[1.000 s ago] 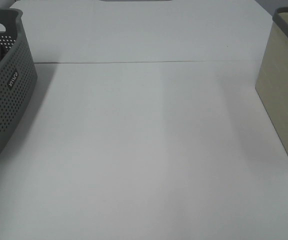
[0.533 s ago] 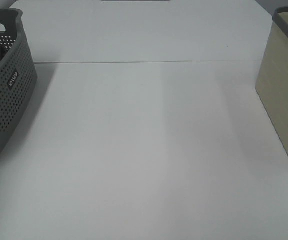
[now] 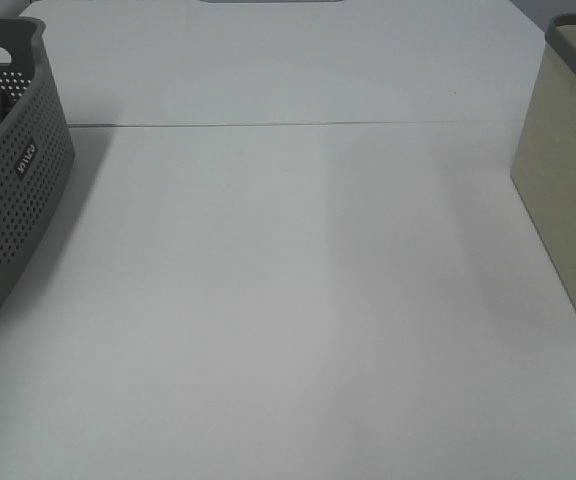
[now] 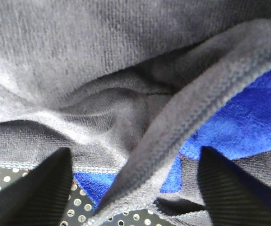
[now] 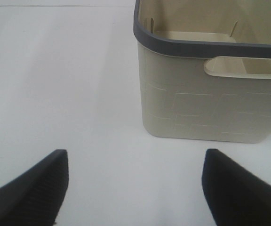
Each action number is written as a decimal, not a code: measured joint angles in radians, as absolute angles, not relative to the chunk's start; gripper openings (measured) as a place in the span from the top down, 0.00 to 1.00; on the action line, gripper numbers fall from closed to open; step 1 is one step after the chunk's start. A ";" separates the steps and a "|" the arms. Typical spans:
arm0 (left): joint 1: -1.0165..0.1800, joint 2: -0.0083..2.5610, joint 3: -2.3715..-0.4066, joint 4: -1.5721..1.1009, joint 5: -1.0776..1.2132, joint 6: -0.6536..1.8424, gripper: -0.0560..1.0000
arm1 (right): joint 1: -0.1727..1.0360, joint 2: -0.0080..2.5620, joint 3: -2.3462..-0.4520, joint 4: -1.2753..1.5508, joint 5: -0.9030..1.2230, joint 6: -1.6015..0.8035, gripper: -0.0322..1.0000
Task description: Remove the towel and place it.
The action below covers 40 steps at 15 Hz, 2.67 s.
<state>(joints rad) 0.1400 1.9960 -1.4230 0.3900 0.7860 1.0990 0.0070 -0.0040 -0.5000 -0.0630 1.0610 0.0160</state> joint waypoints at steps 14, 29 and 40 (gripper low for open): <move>0.114 1.846 -1.425 0.394 0.894 0.950 0.95 | 0.007 -0.004 -0.500 -0.063 1.061 0.016 0.23; -0.194 1.516 -1.706 0.399 0.996 0.773 0.95 | 0.007 -0.004 -0.500 -0.063 1.061 0.016 0.23; -0.544 1.518 -2.011 0.400 1.046 0.766 0.95 | 0.007 0.185 -0.523 0.191 0.861 -0.222 0.23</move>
<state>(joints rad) -0.5440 1.5180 -2.0110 0.4000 1.0460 0.7660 0.0070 0.1850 -0.5230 0.1910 0.8610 -0.2220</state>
